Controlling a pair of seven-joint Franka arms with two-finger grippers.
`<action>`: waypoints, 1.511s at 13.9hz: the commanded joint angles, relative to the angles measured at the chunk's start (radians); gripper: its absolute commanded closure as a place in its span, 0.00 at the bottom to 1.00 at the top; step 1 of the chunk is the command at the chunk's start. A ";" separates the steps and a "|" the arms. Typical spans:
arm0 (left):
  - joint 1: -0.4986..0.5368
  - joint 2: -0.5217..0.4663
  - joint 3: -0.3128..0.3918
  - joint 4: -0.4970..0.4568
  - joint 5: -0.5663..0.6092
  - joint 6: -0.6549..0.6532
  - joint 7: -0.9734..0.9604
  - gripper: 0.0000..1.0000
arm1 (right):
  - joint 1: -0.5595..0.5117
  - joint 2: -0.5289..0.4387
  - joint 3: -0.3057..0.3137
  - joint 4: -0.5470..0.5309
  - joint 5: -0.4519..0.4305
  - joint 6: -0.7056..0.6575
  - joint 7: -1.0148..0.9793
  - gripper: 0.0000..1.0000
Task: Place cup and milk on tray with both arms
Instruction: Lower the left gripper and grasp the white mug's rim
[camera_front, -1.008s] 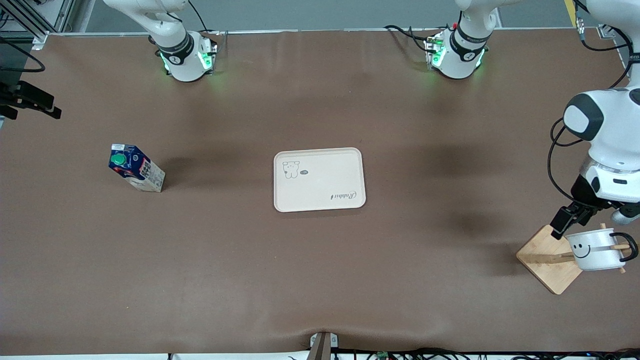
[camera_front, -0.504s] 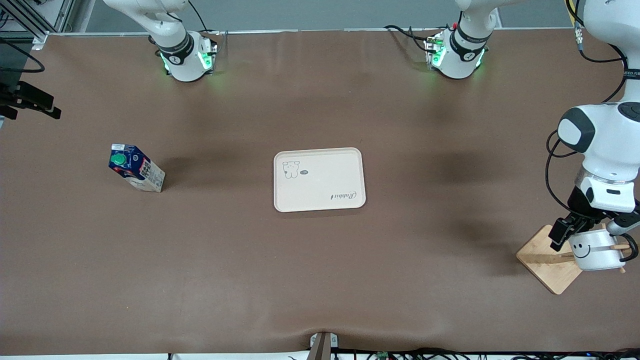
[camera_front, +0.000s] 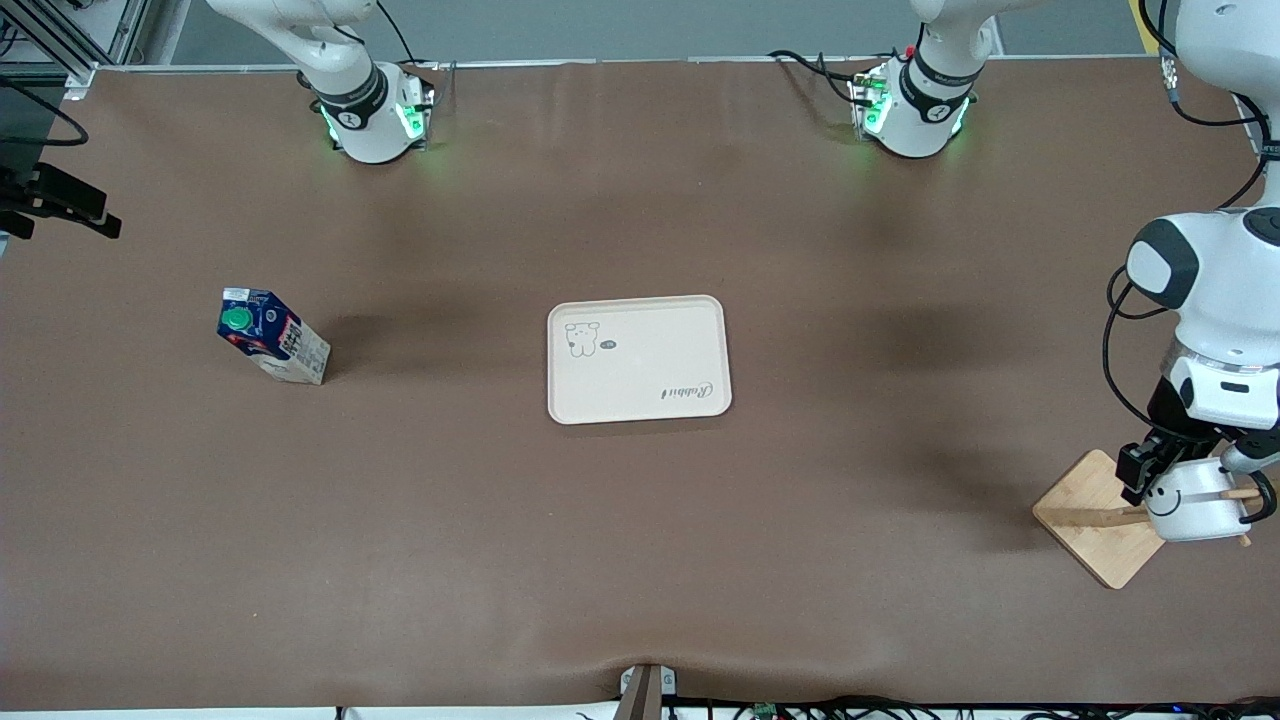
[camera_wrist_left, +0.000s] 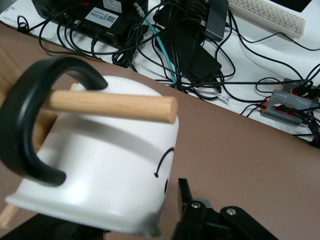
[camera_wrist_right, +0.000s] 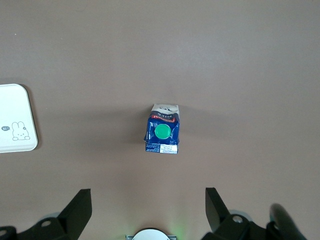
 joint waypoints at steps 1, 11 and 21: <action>0.005 0.013 -0.005 0.023 0.024 0.007 0.009 0.65 | -0.021 -0.007 0.010 -0.008 0.017 0.001 0.009 0.00; -0.014 -0.015 -0.015 0.021 0.035 -0.042 0.090 1.00 | -0.022 -0.006 0.010 -0.008 0.017 0.000 0.009 0.00; -0.053 -0.153 -0.103 0.139 0.075 -0.491 0.089 1.00 | -0.019 -0.003 0.011 -0.008 0.017 0.001 0.009 0.00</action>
